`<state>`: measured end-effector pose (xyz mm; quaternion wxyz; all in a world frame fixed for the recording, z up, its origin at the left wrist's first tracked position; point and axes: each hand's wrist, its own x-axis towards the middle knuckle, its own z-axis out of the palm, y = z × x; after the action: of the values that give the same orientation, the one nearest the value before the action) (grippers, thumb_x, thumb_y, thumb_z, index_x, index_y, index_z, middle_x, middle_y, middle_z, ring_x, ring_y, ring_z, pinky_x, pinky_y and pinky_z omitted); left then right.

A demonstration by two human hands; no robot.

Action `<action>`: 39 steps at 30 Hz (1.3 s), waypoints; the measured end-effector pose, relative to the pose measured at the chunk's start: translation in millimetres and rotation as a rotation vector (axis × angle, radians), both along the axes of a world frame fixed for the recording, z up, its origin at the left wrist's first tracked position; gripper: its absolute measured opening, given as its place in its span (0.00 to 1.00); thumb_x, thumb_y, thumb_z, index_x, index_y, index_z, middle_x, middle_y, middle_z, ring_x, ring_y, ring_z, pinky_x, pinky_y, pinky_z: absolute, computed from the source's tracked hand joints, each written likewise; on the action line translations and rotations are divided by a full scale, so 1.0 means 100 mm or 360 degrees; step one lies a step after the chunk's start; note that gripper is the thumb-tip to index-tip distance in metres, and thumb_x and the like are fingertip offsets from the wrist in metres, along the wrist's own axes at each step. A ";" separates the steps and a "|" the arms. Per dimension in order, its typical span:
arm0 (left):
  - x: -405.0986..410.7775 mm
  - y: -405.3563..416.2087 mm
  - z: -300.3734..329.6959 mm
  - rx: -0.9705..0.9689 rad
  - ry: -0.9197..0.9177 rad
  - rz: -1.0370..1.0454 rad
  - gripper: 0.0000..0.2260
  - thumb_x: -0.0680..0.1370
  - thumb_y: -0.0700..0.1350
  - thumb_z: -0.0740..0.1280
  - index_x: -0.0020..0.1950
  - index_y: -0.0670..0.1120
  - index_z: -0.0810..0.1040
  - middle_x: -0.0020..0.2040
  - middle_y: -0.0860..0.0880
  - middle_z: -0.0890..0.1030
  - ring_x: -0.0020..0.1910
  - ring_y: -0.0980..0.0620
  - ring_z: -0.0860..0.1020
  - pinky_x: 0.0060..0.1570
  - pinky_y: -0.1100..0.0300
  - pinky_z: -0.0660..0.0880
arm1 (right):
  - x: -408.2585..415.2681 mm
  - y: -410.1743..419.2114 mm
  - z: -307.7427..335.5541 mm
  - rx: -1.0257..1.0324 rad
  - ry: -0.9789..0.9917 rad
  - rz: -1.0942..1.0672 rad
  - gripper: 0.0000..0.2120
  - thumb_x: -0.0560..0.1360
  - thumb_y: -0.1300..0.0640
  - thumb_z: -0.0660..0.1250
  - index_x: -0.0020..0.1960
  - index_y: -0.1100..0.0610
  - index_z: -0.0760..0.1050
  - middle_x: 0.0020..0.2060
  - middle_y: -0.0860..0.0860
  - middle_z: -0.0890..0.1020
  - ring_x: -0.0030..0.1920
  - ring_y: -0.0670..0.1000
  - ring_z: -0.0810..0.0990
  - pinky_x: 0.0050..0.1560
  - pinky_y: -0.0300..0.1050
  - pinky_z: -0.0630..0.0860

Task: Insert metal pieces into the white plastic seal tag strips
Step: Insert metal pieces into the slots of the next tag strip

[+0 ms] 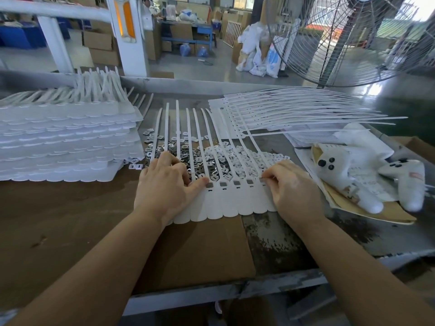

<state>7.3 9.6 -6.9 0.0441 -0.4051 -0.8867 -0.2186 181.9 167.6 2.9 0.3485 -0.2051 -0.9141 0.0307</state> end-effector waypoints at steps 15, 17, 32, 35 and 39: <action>0.02 -0.02 0.01 0.0032 0.0030 0.0022 0.21 0.69 0.69 0.55 0.37 0.52 0.72 0.49 0.55 0.65 0.56 0.50 0.69 0.59 0.53 0.64 | 0.02 -0.03 -0.02 0.0068 -0.0046 0.0013 0.11 0.65 0.75 0.67 0.41 0.63 0.83 0.39 0.54 0.83 0.41 0.56 0.81 0.39 0.48 0.80; 0.03 -0.02 0.02 0.0025 0.0019 0.0019 0.22 0.68 0.69 0.55 0.37 0.52 0.73 0.49 0.55 0.65 0.56 0.50 0.69 0.59 0.53 0.64 | 0.02 -0.04 -0.02 0.0063 -0.0045 0.0006 0.10 0.65 0.74 0.67 0.40 0.63 0.83 0.38 0.54 0.83 0.41 0.56 0.81 0.38 0.48 0.80; -0.04 0.03 0.14 0.0322 -0.0297 0.0074 0.04 0.76 0.49 0.66 0.46 0.55 0.71 0.45 0.57 0.68 0.51 0.51 0.70 0.61 0.49 0.66 | -0.27 -0.15 0.11 -0.0070 -0.0131 0.0083 0.06 0.67 0.69 0.65 0.39 0.62 0.80 0.36 0.54 0.81 0.41 0.56 0.79 0.38 0.46 0.77; -0.05 0.05 0.17 0.0193 -0.0117 0.0198 0.04 0.76 0.54 0.65 0.49 0.57 0.74 0.48 0.56 0.68 0.58 0.50 0.68 0.60 0.49 0.59 | -0.42 -0.22 0.12 -0.0139 -0.0232 0.0132 0.09 0.72 0.67 0.62 0.45 0.60 0.80 0.43 0.53 0.81 0.48 0.53 0.76 0.46 0.47 0.75; -0.03 0.12 0.21 0.0123 -0.0065 0.0141 0.09 0.76 0.55 0.65 0.54 0.56 0.78 0.49 0.54 0.71 0.58 0.50 0.68 0.60 0.50 0.60 | -0.56 -0.30 0.12 -0.0210 -0.0292 0.0161 0.10 0.73 0.65 0.61 0.47 0.59 0.80 0.45 0.52 0.80 0.49 0.52 0.75 0.49 0.45 0.72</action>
<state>4.5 21.7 14.3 0.0513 -0.3590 -0.8953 -0.2588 125.4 138.0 14.6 0.2472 -0.1833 -0.9472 0.0896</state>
